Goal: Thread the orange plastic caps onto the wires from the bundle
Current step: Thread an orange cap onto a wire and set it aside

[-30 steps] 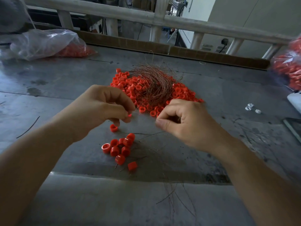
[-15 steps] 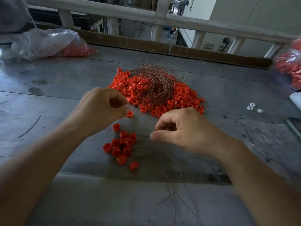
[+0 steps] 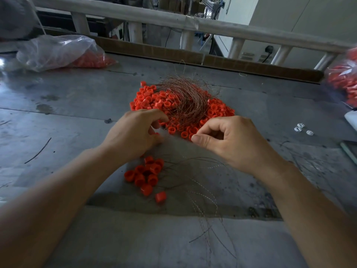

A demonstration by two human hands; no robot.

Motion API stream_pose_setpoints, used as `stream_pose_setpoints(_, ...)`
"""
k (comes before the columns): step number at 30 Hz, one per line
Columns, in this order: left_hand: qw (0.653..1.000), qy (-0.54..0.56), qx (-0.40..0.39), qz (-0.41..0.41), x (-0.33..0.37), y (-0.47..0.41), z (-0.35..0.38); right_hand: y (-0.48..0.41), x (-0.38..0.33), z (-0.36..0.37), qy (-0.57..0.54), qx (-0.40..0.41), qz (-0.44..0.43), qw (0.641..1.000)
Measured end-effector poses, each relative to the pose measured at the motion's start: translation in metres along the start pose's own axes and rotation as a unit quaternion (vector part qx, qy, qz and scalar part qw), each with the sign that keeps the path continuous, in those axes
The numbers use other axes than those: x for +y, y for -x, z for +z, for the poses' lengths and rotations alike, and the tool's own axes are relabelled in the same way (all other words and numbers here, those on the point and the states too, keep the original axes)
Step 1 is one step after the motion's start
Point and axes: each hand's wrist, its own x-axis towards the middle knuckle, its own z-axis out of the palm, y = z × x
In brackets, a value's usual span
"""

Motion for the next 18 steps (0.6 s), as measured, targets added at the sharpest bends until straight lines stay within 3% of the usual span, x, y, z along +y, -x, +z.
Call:
stream_pose_setpoints(9,0.997,-0.035,0.006,0.068,0.0035,0.0025,-0.0029,0.0019,0.0015,-0.001,0.004,0.003,0.002,1.0)
stream_pose_setpoints(13,0.998,0.001,0.031,0.052,0.0051,0.0035,-0.0013,0.0023,0.0014,-0.0012,0.011,-0.001,0.001,1.0)
stream_pose_setpoints(18,0.995,0.015,0.034,0.089,0.0095,0.0033,-0.0011,0.0019,0.0014,-0.0009,0.014,0.0,0.0,1.0)
